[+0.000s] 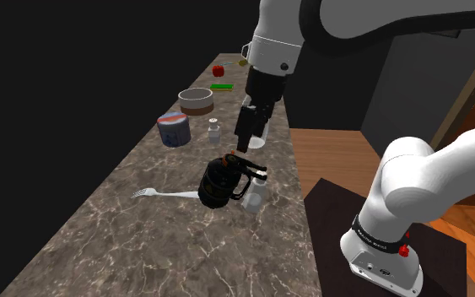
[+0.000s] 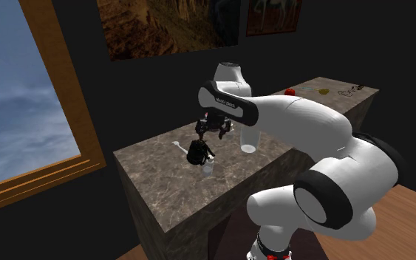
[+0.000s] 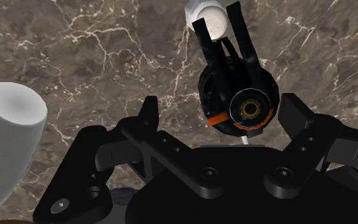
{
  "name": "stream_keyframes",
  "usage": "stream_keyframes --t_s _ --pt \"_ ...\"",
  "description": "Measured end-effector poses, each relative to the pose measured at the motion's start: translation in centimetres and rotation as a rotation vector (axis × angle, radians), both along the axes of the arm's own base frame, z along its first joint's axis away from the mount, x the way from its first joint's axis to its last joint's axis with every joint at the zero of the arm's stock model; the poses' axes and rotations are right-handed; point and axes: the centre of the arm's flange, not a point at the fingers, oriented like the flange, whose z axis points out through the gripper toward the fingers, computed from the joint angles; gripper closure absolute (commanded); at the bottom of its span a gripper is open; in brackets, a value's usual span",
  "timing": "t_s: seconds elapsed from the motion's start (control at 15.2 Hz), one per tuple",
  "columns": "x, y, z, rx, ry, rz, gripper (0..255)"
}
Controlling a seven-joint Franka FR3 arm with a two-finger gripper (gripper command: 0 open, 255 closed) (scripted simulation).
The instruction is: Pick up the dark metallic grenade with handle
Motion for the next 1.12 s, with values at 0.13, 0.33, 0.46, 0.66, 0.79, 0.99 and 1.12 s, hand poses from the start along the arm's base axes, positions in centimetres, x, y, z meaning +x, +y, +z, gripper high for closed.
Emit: stream_keyframes --t_s 0.13,0.33,0.46,0.66,0.79,0.99,1.12 --pt "-0.5 1.7 -0.2 0.002 0.0 0.013 0" --pt "-0.6 2.5 -1.4 0.003 0.0 0.017 0" --pt "-0.6 2.6 -2.5 0.003 0.0 0.018 0" --pt "-0.8 2.7 -4.1 0.003 0.0 0.018 0" --pt "-0.7 2.6 -4.3 0.003 0.0 0.018 255" --pt "-0.7 2.6 -4.3 0.004 -0.001 0.018 255" --pt "-0.7 2.6 -4.3 0.004 -0.001 0.018 255"
